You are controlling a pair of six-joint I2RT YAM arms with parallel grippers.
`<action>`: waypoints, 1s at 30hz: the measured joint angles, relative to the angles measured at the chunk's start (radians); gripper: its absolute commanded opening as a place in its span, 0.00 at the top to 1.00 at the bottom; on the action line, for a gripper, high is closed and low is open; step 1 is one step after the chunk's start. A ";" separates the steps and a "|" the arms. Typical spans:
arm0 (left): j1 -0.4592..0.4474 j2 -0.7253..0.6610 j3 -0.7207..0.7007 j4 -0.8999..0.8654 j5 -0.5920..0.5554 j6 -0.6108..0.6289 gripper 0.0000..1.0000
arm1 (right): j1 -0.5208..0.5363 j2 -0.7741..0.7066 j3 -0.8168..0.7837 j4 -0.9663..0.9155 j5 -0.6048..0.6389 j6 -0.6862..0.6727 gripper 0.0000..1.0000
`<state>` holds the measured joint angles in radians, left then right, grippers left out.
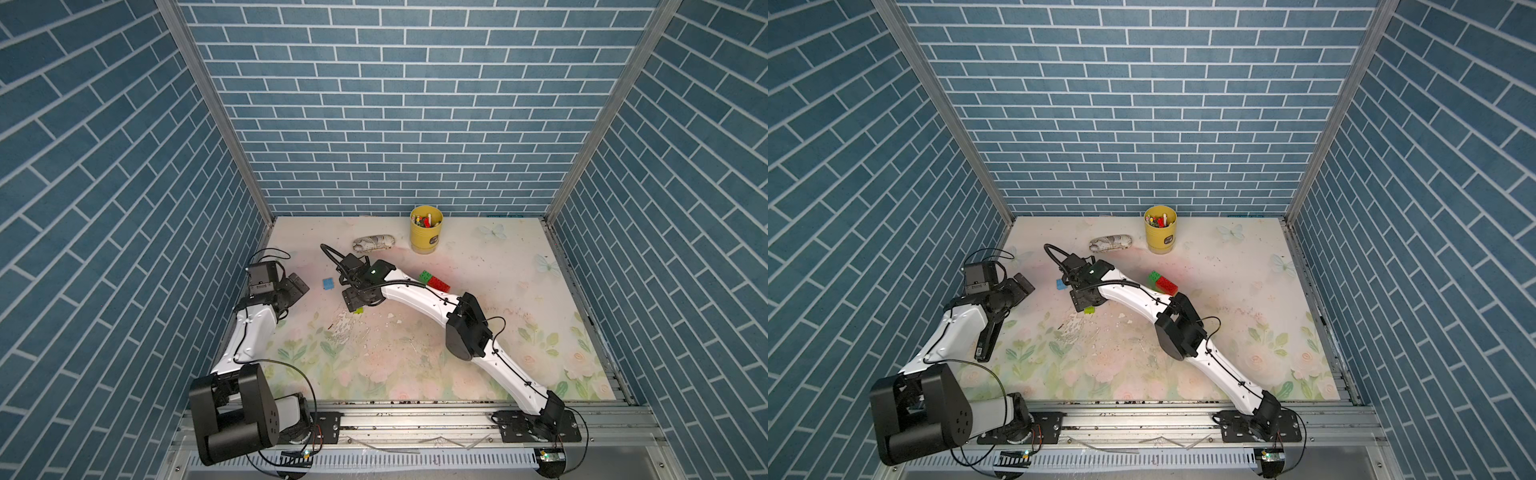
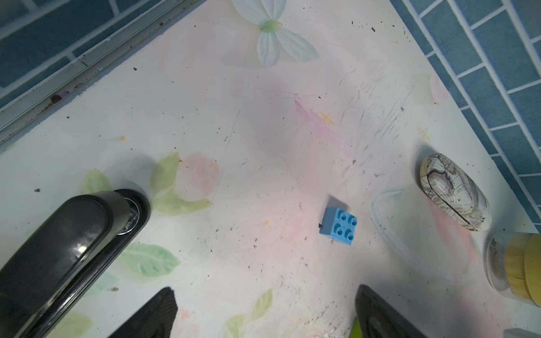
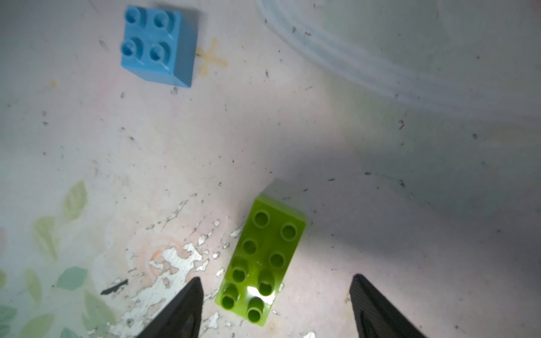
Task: Assemble a spoon with lego
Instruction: Pick up the lego brick from the center of the board.
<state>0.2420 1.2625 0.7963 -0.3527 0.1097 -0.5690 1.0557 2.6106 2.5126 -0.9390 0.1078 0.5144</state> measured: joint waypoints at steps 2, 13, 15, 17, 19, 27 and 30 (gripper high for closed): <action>0.000 0.000 0.000 0.000 0.000 0.000 0.03 | 0.000 0.010 0.032 -0.003 0.002 0.003 0.23; 0.001 -0.006 -0.005 0.000 0.000 0.000 0.03 | -0.005 0.051 0.047 -0.011 -0.008 0.004 0.25; 0.001 -0.010 -0.005 0.000 -0.001 0.000 0.03 | -0.008 0.059 0.047 -0.017 -0.008 0.004 0.28; 0.001 -0.011 -0.005 0.000 -0.001 0.000 0.03 | -0.008 0.061 0.047 -0.027 -0.001 0.004 0.31; 0.001 -0.011 -0.005 0.001 -0.001 0.000 0.03 | -0.008 0.061 0.047 -0.035 0.010 0.002 0.36; 0.001 -0.011 -0.005 0.000 -0.003 0.000 0.03 | -0.008 0.061 0.044 -0.045 0.026 -0.019 0.52; 0.001 -0.013 -0.005 0.001 -0.004 0.000 0.03 | -0.008 0.061 0.043 -0.043 0.020 -0.023 0.52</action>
<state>0.2428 1.2491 0.7914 -0.3519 0.1055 -0.5686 1.0477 2.6717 2.5561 -0.9817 0.1276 0.4911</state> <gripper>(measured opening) 0.969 0.482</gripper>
